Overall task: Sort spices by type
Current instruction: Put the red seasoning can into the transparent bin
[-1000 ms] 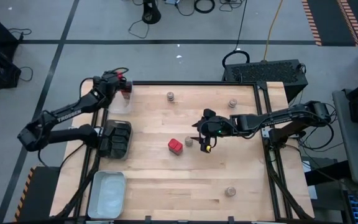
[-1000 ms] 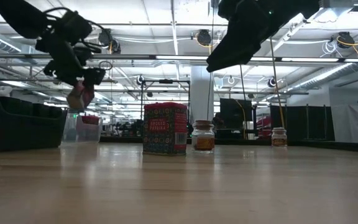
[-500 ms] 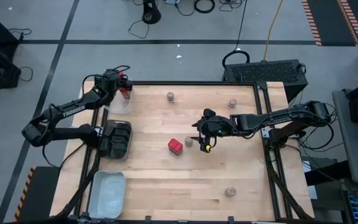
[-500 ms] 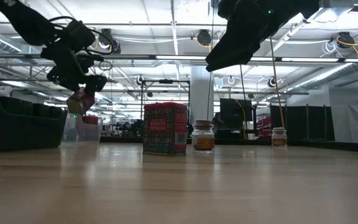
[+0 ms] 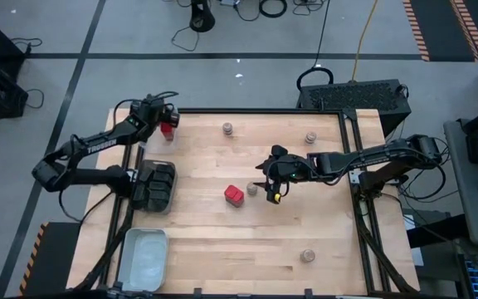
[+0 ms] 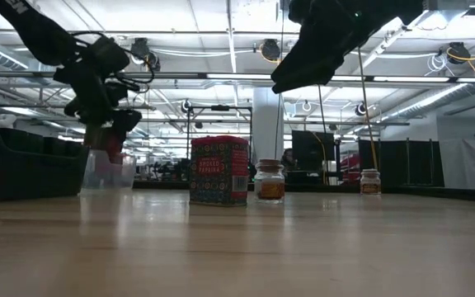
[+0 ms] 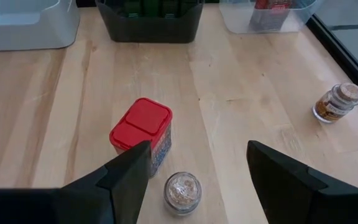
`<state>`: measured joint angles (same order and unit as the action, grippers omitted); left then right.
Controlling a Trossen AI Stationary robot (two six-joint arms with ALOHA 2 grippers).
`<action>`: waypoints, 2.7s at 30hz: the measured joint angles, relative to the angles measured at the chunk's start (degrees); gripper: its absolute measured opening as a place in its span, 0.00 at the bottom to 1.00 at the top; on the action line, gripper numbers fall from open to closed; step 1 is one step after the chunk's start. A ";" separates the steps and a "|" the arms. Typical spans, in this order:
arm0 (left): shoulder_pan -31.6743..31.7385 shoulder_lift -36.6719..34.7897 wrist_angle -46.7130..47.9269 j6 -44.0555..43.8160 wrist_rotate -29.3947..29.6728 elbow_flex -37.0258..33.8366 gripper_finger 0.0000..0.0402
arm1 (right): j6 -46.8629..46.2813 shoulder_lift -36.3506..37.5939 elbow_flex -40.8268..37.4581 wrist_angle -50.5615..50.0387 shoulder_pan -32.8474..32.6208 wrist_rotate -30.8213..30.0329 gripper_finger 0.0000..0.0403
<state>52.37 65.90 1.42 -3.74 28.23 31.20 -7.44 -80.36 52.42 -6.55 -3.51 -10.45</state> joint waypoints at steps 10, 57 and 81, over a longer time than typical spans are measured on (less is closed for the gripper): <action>0.90 3.35 -0.05 -0.32 -0.89 -0.07 0.58 | -0.44 0.00 0.00 -0.02 -0.52 0.03 0.61; 1.30 3.26 2.02 -1.32 -3.07 0.15 0.75 | -0.91 0.00 0.00 1.64 -0.52 0.01 0.61; -2.40 -5.85 29.19 0.10 -17.58 10.59 0.59 | 0.04 -0.02 0.00 2.01 -0.52 0.01 0.61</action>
<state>49.97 60.05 30.60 -3.64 10.65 41.79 -7.40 -80.38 52.42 -4.54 -4.03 -10.44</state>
